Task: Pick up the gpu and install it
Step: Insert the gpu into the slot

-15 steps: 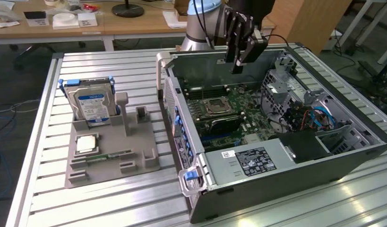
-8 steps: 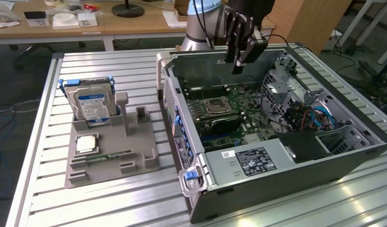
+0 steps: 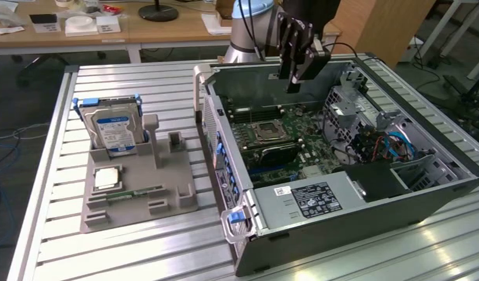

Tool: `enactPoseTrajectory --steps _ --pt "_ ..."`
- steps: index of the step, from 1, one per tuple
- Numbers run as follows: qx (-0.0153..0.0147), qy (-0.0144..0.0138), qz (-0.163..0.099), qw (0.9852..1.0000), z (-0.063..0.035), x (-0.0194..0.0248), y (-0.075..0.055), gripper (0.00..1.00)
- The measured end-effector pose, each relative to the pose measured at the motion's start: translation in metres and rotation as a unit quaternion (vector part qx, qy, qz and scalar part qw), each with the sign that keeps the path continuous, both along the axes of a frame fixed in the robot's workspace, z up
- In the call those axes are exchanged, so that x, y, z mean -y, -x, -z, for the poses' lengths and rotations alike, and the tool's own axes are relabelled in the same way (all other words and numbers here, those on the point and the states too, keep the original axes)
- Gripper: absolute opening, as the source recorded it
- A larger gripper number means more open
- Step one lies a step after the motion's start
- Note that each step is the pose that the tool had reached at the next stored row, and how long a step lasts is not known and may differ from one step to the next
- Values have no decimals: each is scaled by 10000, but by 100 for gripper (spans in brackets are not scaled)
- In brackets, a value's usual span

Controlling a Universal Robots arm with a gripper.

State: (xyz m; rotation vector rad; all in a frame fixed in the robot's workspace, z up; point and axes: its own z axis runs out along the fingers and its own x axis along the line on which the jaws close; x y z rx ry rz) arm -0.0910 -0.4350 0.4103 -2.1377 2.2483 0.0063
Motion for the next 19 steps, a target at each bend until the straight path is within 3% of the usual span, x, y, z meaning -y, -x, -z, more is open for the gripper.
enactPoseTrajectory --steps 19 --pt "8 -1 0 10000 139 0 1 46"
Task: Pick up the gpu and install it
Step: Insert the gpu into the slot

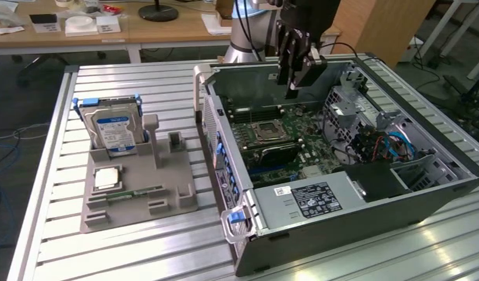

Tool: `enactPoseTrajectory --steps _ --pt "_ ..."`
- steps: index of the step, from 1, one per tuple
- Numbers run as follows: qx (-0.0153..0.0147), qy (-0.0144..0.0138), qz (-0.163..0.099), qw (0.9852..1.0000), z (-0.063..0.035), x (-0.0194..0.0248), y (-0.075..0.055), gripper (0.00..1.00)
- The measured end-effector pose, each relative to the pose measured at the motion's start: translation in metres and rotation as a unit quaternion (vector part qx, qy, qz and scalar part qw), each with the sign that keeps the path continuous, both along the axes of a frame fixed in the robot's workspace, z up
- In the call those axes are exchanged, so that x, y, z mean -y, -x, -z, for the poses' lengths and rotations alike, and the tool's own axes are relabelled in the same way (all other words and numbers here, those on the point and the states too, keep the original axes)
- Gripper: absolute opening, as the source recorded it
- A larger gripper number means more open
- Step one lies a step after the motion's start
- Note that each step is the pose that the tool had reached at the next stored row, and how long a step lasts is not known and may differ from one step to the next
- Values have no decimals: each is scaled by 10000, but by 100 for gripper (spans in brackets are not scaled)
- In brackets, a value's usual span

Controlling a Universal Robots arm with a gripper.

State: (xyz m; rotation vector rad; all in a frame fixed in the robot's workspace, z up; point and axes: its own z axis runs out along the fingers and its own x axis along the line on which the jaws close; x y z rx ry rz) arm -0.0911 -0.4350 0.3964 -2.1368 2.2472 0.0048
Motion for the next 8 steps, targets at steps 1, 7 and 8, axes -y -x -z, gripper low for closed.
enactPoseTrajectory --steps 1,7,8 --pt "0 1 0 10000 17 0 0 46" --pt "0 1 0 10000 63 0 0 46" --pt "0 2 0 10000 64 0 0 46"
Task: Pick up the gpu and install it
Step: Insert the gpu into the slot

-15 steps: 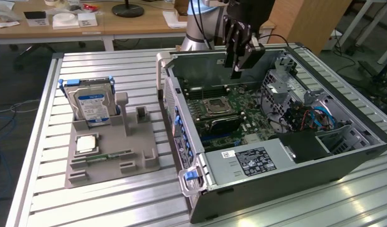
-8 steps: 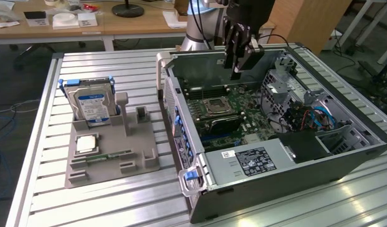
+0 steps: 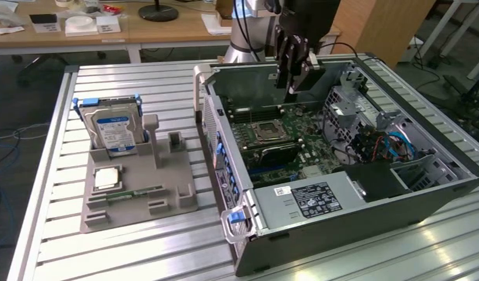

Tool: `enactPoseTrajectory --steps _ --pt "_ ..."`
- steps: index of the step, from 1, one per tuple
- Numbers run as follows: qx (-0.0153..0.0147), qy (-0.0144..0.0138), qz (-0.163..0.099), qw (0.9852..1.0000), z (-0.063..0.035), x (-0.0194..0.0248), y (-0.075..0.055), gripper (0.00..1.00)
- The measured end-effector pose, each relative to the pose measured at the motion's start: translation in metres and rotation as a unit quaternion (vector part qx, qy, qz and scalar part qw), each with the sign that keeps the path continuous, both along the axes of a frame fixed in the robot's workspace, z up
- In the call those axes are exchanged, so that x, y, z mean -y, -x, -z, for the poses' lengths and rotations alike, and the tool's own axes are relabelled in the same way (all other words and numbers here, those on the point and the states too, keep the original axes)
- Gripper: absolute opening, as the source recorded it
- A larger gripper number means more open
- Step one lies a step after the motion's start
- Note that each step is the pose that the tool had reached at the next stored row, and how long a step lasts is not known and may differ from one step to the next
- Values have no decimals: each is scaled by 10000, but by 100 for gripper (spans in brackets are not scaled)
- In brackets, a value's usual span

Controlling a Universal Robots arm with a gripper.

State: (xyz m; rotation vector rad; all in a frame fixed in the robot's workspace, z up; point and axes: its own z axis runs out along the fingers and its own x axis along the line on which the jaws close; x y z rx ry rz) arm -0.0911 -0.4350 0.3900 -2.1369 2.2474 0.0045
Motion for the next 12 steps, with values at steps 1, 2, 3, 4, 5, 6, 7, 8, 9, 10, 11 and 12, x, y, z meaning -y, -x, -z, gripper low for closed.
enactPoseTrajectory --steps 1,2,3,4,5,6,7,8,9,10,11,12 --pt "0 0 0 10000 3 0 0 46" --pt "1 -2 0 10000 8 0 0 46" --pt "1 -2 0 10000 18 0 0 46" --pt "1 -1 0 10000 30 0 0 46" --pt "1 -1 0 10000 46 0 0 46" --pt "2 -1 0 10000 61 0 0 46" --pt "2 -1 0 10000 73 0 0 46" --pt "2 -1 0 10000 81 0 0 46" --pt "2 -1 0 10000 90 0 0 46" --pt "2 -1 0 10000 99 0 0 46" --pt "1 0 -1 10000 106 0 0 46" --pt "1 1 -8 10000 108 0 0 46"
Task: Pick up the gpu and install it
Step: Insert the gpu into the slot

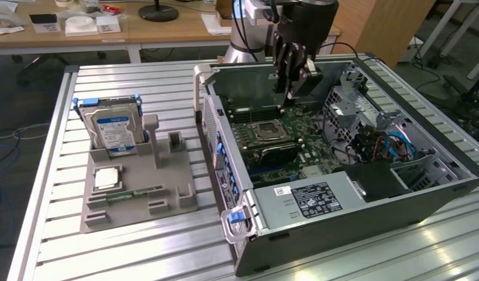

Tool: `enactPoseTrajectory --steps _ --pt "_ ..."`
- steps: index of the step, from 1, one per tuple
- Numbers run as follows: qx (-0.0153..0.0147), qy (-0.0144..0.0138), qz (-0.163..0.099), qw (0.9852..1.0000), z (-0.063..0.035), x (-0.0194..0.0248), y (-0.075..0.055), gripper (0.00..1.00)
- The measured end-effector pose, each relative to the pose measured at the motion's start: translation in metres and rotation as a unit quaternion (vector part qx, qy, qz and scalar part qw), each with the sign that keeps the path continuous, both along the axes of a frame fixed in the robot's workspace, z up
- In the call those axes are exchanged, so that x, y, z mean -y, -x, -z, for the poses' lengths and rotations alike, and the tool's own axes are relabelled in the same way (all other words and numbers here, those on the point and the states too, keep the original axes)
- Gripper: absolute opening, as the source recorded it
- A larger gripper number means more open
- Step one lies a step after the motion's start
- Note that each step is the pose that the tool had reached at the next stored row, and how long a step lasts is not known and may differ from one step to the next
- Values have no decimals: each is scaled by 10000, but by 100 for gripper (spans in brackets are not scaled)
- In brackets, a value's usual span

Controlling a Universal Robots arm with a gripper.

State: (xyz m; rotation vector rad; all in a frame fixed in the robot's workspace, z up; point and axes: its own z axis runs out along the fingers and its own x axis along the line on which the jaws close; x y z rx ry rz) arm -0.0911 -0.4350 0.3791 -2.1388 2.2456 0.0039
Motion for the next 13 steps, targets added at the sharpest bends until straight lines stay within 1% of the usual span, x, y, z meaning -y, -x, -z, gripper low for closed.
enactPoseTrajectory --steps 7,10,13 --pt "1 18 -186 9998 16 4 1 46" --pt "1 17 -207 9998 25 17 1 46" --pt "1 18 -224 9997 65 30 8 46"
